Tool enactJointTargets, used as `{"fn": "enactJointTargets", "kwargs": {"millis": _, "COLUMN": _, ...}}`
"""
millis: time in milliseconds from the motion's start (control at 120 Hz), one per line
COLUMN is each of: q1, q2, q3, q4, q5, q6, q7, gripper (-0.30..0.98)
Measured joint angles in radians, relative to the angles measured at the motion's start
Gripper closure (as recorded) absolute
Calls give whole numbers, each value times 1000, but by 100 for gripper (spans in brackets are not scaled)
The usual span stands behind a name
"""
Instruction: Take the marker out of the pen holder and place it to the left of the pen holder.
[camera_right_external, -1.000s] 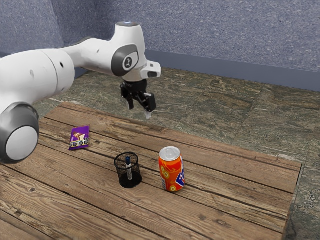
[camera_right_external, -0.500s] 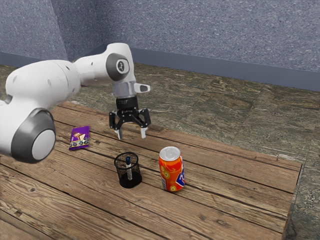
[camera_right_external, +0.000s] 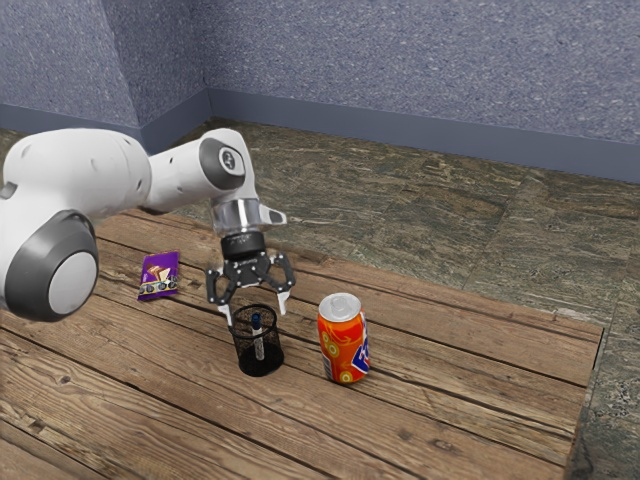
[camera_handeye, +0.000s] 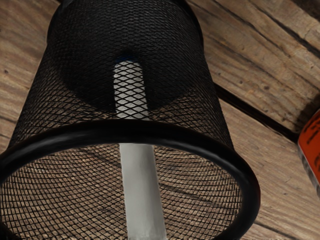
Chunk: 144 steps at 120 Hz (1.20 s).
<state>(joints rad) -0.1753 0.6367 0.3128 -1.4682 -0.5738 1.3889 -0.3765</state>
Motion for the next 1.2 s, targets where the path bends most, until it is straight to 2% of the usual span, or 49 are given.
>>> {"fn": "enactJointTargets", "kwargs": {"millis": 158, "q1": -13, "q2": -13, "q3": 0, "q4": -13, "q5": -2, "q6": -6, "q7": -56, "gripper": 2}}
{"fn": "enactJointTargets", "kwargs": {"millis": 442, "q1": -15, "q2": -23, "q3": 0, "q4": -9, "q5": 12, "q6": -6, "q7": -122, "gripper": 25}}
{"fn": "enactJointTargets", "kwargs": {"millis": 775, "q1": -32, "q2": -44, "q3": 0, "q4": -51, "q5": 11, "q6": -7, "q7": -159, "gripper": 36}}
{"fn": "enactJointTargets", "kwargs": {"millis": 1033, "q1": -29, "q2": -54, "q3": 0, "q4": -68, "q5": 15, "q6": -8, "q7": -175, "gripper": 64}}
{"fn": "enactJointTargets", "kwargs": {"millis": 1200, "q1": -31, "q2": -70, "q3": 3, "q4": -73, "q5": 40, "q6": -12, "q7": -183, "gripper": 72}}
